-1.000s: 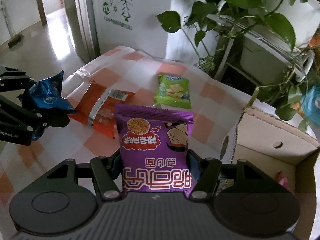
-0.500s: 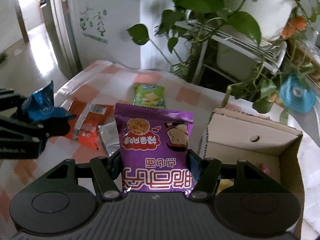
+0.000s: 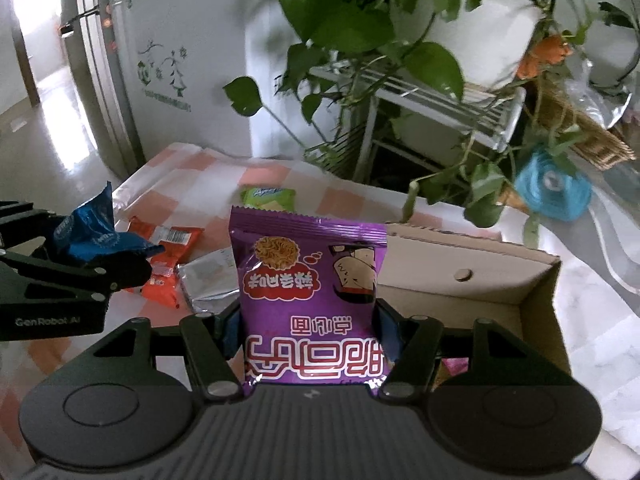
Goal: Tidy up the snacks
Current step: 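Carry both held packets over the cardboard box, then lower the blue packet into the box with the left gripper while the right drops the purple packet, then move the left gripper to the orange-red packet while the right moves to the yellow packet, then grasp the orange-red packet with the left gripper while the right grasps the yellow packet, then lift both packets and carry them over the cardboard box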
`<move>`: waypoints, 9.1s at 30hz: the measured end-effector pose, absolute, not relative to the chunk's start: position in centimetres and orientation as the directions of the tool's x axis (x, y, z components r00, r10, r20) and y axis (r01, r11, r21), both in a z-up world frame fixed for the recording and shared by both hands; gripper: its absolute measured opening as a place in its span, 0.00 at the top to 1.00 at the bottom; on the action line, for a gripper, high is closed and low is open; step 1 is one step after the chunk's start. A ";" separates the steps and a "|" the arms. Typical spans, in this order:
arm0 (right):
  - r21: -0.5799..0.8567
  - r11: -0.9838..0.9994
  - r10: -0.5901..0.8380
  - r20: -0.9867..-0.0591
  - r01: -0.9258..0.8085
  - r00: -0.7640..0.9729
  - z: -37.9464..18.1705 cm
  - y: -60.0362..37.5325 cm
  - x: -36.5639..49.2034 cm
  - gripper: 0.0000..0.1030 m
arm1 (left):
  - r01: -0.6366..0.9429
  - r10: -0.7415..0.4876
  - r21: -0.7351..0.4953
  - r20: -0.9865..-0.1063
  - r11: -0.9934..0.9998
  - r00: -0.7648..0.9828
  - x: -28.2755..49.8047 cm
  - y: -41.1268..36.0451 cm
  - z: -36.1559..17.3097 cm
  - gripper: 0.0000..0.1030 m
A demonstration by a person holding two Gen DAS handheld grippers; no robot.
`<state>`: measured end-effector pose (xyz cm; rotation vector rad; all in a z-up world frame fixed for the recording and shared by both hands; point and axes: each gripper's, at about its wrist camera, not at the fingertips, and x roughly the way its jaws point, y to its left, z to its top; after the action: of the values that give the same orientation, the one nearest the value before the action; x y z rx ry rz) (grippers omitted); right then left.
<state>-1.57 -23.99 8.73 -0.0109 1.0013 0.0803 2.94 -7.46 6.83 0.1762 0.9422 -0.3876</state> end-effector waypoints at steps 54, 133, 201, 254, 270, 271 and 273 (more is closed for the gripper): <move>0.105 0.924 -0.132 -0.815 0.367 0.565 10.2 -39.0 -6.2 0.25 | 0.598 -0.569 -0.278 -0.733 0.751 0.373 -1.9 -24.9 6.5 0.23; 0.149 0.928 0.258 -0.919 -0.342 0.298 3.8 -19.6 -3.6 0.22 | 0.375 -0.204 -0.023 -0.869 0.927 0.450 8.6 -4.1 -1.2 0.08; 0.112 0.961 0.190 -0.932 -0.255 0.309 0.3 -17.2 -0.3 0.30 | 0.658 -0.278 0.002 -0.906 0.753 0.321 3.0 -0.9 -1.1 0.35; 0.082 0.954 0.167 -0.944 -0.287 0.284 0.5 -16.8 -0.3 0.45 | 0.638 -0.273 -0.039 -0.923 0.769 0.273 3.1 -2.7 -1.1 0.33; 0.121 0.970 0.198 -0.897 -0.211 0.395 3.6 -18.5 -0.1 0.45 | 0.583 -0.278 -0.013 -0.887 0.812 0.369 2.6 -2.7 2.3 0.33; 0.123 0.971 0.198 -0.894 -0.205 0.402 3.7 -18.6 0.0 0.45 | 0.579 -0.277 -0.014 -0.887 0.815 0.369 2.6 -2.6 2.3 0.33; 0.126 0.974 0.196 -0.887 -0.190 0.418 4.1 -18.9 0.0 0.45 | 0.570 -0.270 -0.008 -0.887 0.821 0.375 2.5 -2.5 2.4 0.33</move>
<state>0.03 -18.89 4.15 0.0061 1.1137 0.2419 2.52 -2.52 2.44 0.3234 1.0581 -0.5494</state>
